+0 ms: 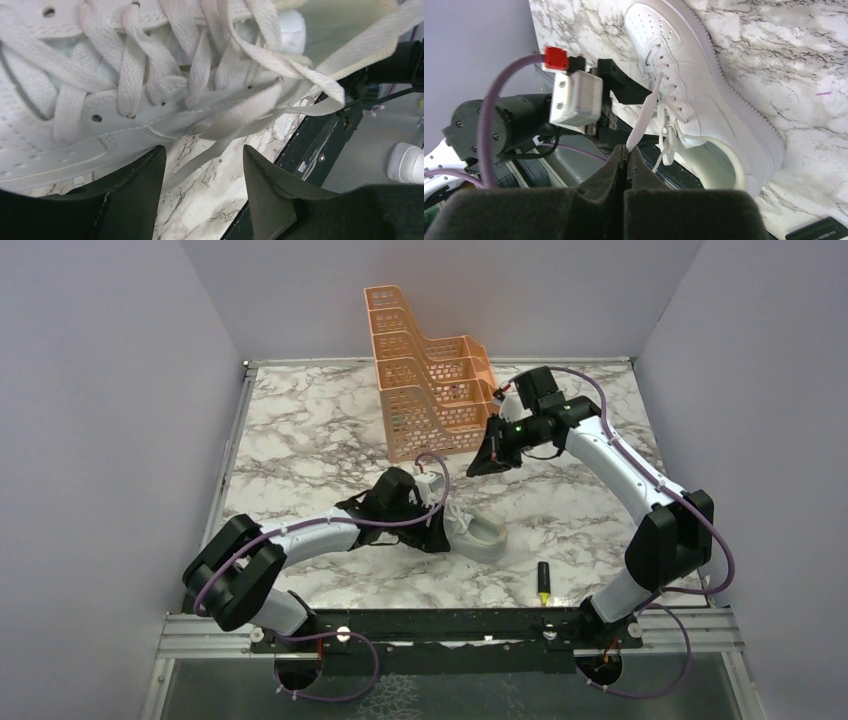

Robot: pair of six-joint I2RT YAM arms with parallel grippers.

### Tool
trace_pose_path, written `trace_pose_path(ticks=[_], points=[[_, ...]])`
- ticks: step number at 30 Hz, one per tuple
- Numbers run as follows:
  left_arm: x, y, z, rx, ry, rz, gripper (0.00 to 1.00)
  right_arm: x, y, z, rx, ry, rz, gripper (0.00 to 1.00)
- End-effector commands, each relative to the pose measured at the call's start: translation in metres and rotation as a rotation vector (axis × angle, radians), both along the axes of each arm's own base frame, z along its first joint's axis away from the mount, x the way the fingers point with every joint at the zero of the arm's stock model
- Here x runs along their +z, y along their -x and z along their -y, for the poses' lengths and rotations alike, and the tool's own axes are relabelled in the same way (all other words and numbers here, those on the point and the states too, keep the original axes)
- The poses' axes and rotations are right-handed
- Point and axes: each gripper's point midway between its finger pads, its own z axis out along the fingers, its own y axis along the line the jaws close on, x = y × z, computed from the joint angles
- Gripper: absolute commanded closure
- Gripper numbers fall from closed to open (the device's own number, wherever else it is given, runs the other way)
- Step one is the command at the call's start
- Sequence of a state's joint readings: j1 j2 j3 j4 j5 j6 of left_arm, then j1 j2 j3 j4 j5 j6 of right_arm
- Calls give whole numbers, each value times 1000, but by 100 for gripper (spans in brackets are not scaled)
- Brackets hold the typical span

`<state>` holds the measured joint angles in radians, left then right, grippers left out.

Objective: Tie the shoes

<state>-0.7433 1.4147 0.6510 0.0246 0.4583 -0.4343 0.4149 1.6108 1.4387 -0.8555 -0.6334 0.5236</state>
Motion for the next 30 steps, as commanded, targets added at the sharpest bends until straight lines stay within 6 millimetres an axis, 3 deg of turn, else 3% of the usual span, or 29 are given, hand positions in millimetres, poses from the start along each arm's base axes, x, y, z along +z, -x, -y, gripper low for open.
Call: trace_pose_path(ticks=[1,6,10,14,19,24,30], points=[[-15,2,0,-11,-44,25,40,14,-6,-8,8,-59,25,99],[-23,6,-3,-3,-78,38,49,21,-9,-10,-6,-78,37,99],[-24,6,-12,65,-120,6,79,27,-17,-9,-35,-86,54,99],[-1,15,-21,143,-96,-42,100,38,-32,-8,-73,-90,87,99],[36,38,-37,204,-90,-147,100,53,-58,4,-193,-122,110,99],[73,60,-35,209,3,-250,100,58,-98,31,-354,-131,159,99],[81,80,-44,200,22,-314,100,35,-144,74,-448,-38,199,99]])
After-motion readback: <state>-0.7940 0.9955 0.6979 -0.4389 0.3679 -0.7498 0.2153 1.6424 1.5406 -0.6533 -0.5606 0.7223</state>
